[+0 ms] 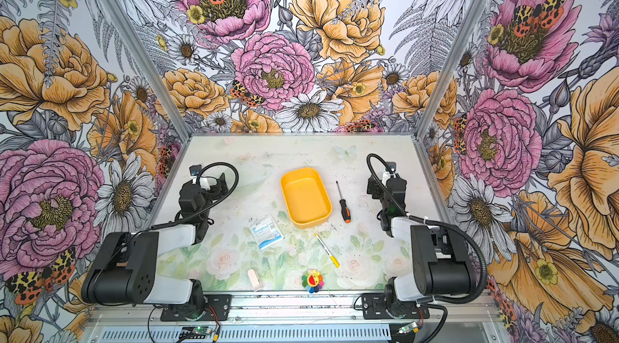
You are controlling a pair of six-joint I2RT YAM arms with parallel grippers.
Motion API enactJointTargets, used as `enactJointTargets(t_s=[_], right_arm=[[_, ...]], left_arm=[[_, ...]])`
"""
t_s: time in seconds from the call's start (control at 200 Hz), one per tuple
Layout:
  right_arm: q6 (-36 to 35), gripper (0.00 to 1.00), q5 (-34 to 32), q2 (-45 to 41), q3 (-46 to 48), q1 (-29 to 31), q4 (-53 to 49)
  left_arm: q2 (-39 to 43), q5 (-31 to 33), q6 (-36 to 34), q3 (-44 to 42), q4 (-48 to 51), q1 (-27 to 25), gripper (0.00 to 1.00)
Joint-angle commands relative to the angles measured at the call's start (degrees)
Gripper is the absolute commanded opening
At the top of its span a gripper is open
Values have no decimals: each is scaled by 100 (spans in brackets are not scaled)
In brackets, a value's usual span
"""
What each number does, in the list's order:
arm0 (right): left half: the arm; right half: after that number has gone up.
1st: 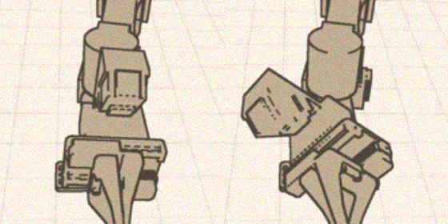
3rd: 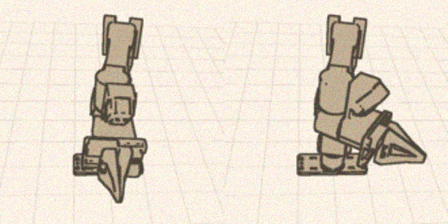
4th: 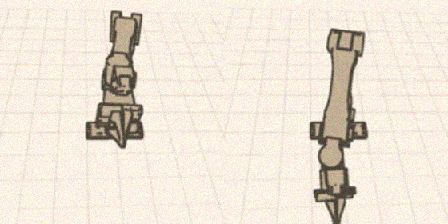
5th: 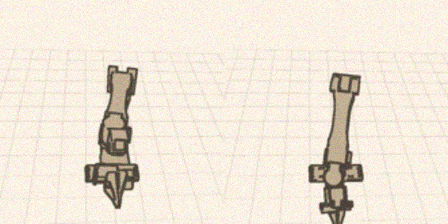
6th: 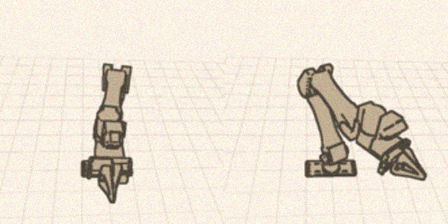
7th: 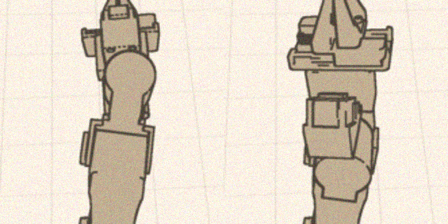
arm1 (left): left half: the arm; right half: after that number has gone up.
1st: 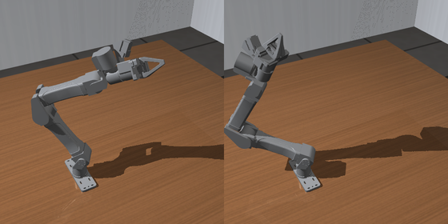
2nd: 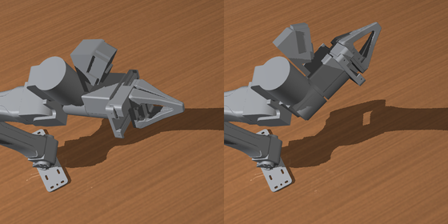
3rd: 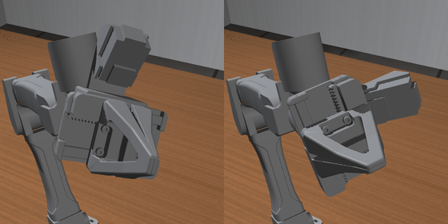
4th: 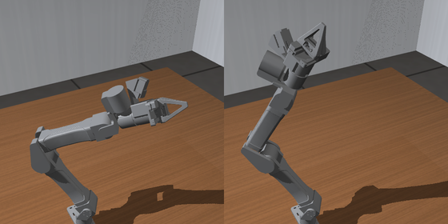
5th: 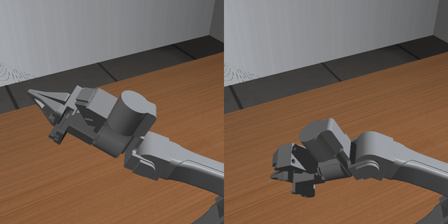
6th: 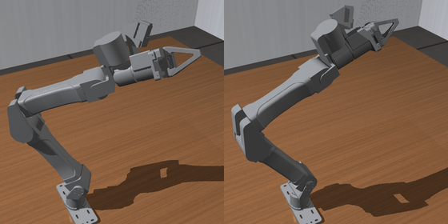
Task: Put the screwdriver in the bin
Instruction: 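Reach the right gripper down over the black-orange screwdriver handle beside the bin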
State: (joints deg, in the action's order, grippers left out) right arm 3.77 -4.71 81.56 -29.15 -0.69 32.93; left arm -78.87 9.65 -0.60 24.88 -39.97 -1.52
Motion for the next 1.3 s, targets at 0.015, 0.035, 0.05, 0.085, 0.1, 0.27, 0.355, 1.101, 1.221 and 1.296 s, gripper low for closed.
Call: enactJointTargets(t_s=[0.015, 0.035, 0.05, 0.085, 0.1, 0.27, 0.355, 1.101, 1.221, 1.296], right_arm=[[32, 92, 122, -613, -568, 109, -1304], [86, 92, 171, -685, -647, 122, -1503], [139, 92, 217, -721, -714, 136, -1684], [300, 92, 383, -817, -897, 146, -2116], [378, 92, 462, -851, -979, 148, -2369], [961, 88, 1330, -853, -1487, 365, -4097], [1091, 87, 1519, -802, -1507, 620, -4529], [1005, 68, 992, 768, -2565, 1808, -6334], [1018, 67, 1023, 864, -2547, 1899, -6359], [1016, 65, 1010, 938, -2560, 1954, -6386]], left_arm=[[639, -207, 27, 646, 1538, -116, 99], [701, -259, 86, 749, 1759, -128, 99], [744, -296, 142, 820, 1922, -134, 99], [814, -395, 285, 981, 2279, -146, 99], [834, -445, 345, 1049, 2423, -152, 99], [871, -1175, 1155, 1542, 3605, -260, 99], [776, -1606, 1567, 1650, 3958, -310, 99], [184, -3267, 2663, 2182, 4644, -735, 99], [93, -3457, 2684, 2162, 4578, -727, 99], [57, -3506, 2706, 2156, 4576, -727, 99]])
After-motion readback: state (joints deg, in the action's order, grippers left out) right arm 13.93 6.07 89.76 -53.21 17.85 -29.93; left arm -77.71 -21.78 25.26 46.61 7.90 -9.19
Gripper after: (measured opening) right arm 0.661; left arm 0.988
